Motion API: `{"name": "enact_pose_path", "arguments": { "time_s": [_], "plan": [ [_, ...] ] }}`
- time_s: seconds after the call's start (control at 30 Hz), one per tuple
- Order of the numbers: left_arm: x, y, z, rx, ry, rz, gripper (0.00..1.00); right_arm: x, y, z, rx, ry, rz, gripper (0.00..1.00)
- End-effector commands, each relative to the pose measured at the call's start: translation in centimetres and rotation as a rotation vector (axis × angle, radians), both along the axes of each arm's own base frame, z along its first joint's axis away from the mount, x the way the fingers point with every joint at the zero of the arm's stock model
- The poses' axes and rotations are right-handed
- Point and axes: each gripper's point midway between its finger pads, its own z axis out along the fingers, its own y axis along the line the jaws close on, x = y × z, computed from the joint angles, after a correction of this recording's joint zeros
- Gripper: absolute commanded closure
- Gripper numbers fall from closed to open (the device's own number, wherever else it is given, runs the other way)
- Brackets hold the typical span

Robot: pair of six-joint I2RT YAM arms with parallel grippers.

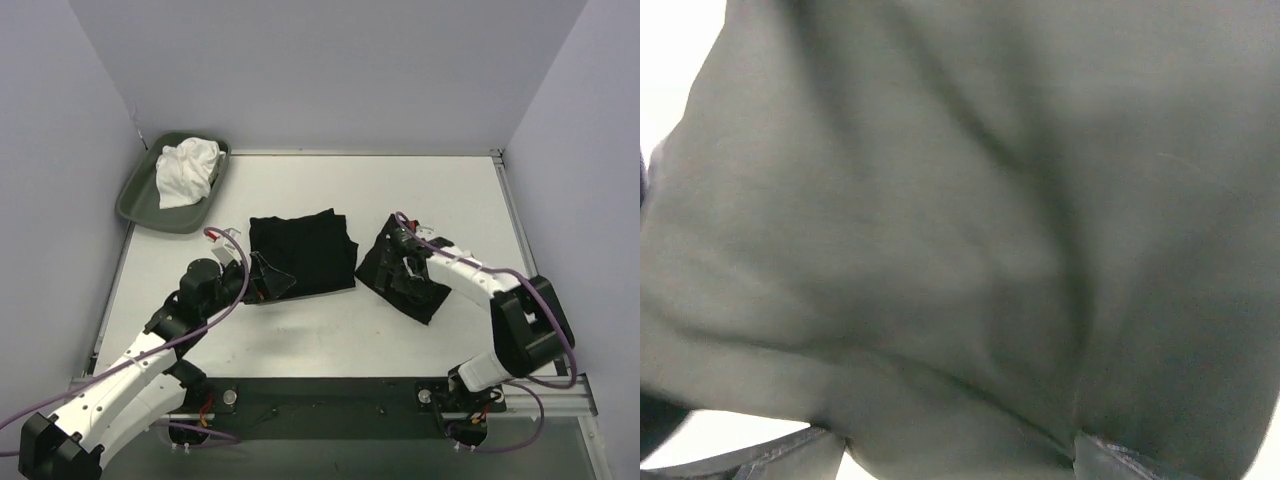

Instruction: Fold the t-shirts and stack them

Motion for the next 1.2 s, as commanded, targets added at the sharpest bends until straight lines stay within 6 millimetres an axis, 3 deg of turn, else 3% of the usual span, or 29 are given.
{"name": "enact_pose_path", "arguments": {
  "time_s": [0.0, 0.13, 0.17, 0.3, 0.53, 0.77, 0.9, 1.17],
  "plan": [
    [-0.1, -0.6, 1.6, -0.014, -0.029, -0.001, 0.03, -3.3, -6.8, 3.8, -0.264, -0.078, -0.079, 0.0],
    [-0.3, -1.7, 1.5, 0.002, -0.028, -0.019, 0.02, -4.1, -9.8, 9.3, -0.348, -0.202, -0.123, 0.0],
    [-0.4, -1.9, 1.5, 0.006, -0.027, -0.022, 0.02, -3.6, -9.6, 10.5, -0.337, -0.235, -0.128, 0.0],
    [-0.8, -3.3, 1.7, 0.016, -0.035, -0.051, 0.03, -3.0, -8.4, 11.9, -0.278, -0.272, -0.12, 0.0],
    [-0.7, -4.6, 1.2, 0.047, -0.031, -0.067, 0.03, 1.1, -6.0, 8.2, -0.211, -0.258, -0.174, 0.0],
    [-0.6, -4.0, 1.4, 0.081, -0.047, -0.052, 0.03, 3.9, -6.2, 5.3, -0.202, -0.176, -0.236, 0.0],
    [-0.7, -3.7, 1.3, 0.095, -0.048, -0.048, 0.02, 4.6, -6.3, 3.9, -0.186, -0.137, -0.247, 0.0],
    [-0.3, -3.8, 0.7, 0.127, -0.039, -0.05, 0.02, 6.2, -5.2, -0.1, -0.219, 0.002, -0.009, 0.0]
  ]
}}
